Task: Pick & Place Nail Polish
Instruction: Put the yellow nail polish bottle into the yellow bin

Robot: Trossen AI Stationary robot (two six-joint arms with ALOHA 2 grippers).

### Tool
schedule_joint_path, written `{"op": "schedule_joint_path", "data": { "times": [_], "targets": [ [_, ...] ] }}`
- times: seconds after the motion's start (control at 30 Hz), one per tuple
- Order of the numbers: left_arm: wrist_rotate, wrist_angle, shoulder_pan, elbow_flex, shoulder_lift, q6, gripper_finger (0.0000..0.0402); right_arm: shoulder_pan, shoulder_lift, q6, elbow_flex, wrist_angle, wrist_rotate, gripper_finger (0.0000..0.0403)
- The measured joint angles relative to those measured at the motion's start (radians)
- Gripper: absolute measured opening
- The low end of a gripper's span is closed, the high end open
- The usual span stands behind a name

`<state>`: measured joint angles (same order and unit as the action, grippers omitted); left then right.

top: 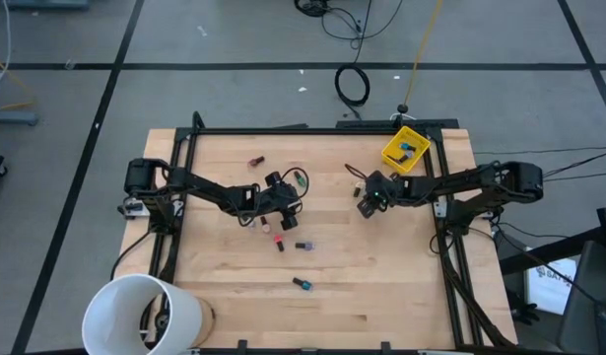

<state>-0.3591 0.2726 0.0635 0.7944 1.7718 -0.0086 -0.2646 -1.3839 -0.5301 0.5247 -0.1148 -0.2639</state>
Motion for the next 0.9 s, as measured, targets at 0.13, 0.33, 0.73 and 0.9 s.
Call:
{"op": "schedule_joint_path", "data": {
  "times": [0.13, 0.33, 0.73, 0.9],
  "targets": [
    [0.002, 0.000, 0.000, 0.000, 0.000, 0.000, 0.0209, 0.000, 0.021, 0.016, -0.001, 0.064, 0.033, 0.0146],
    [0.002, 0.000, 0.000, 0.000, 0.000, 0.001, 0.0209, -0.004, 0.034, 0.096, -0.001, 0.279, 0.030, 0.0146],
    [0.002, 0.000, 0.000, 0.000, 0.000, 0.001, 0.0209, -0.049, -0.063, 0.134, -0.002, 0.332, 0.291, 0.0146],
    [0.002, 0.000, 0.000, 0.000, 0.000, 0.001, 0.0209, -0.038, -0.038, 0.104, -0.002, 0.246, 0.332, 0.0146]
  ]
}}
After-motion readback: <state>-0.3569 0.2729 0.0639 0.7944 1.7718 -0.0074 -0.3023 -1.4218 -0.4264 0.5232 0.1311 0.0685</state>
